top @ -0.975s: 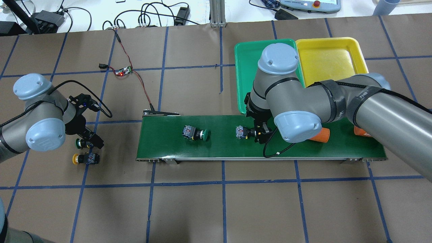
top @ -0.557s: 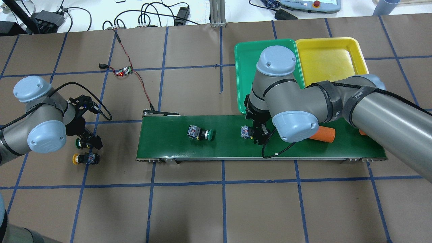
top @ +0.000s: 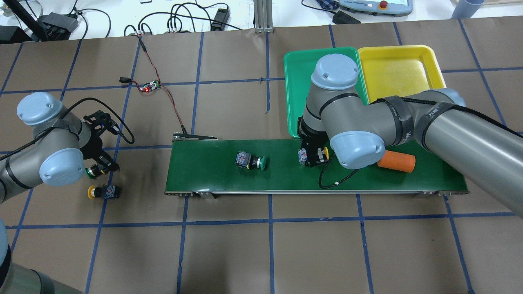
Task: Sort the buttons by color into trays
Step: 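Lift button into yellow tray with right gripper while left carries button to belt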
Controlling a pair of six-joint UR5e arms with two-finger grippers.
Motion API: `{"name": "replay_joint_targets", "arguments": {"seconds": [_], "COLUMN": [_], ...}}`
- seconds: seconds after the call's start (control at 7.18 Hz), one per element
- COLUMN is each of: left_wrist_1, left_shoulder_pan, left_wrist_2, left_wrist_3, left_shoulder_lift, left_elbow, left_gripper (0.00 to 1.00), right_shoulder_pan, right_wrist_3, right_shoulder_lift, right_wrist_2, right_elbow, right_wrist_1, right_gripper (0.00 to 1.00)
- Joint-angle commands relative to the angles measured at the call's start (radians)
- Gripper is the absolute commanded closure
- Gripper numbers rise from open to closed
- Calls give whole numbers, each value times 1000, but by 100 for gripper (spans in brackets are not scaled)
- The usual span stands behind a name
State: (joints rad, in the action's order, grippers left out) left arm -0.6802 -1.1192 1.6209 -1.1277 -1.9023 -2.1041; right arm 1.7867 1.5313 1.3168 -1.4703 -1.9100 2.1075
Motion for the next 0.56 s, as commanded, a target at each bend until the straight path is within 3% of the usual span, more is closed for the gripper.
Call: {"name": "replay_joint_targets", "arguments": {"seconds": [0.0,0.14,0.42], "left_wrist_1": [-13,-43,-177], "left_shoulder_pan": [-17,-24,-94], "left_wrist_2": [-6,-28,-197], "left_wrist_3": [2,2,2], "left_shoulder_lift": [26,57,171], "left_elbow": [6,13,13], "left_gripper": [89,91,91], "right_shoulder_pan": [-16,-33,-169], "right_wrist_3": [-34,-72,-219], "right_shoulder_lift": [13,28,29], "right_wrist_2": [-16,-60,-76], "right_elbow": [9,41,100], "right_wrist_1": [-1,-18,-84], "right_gripper": [100,100,100]}}
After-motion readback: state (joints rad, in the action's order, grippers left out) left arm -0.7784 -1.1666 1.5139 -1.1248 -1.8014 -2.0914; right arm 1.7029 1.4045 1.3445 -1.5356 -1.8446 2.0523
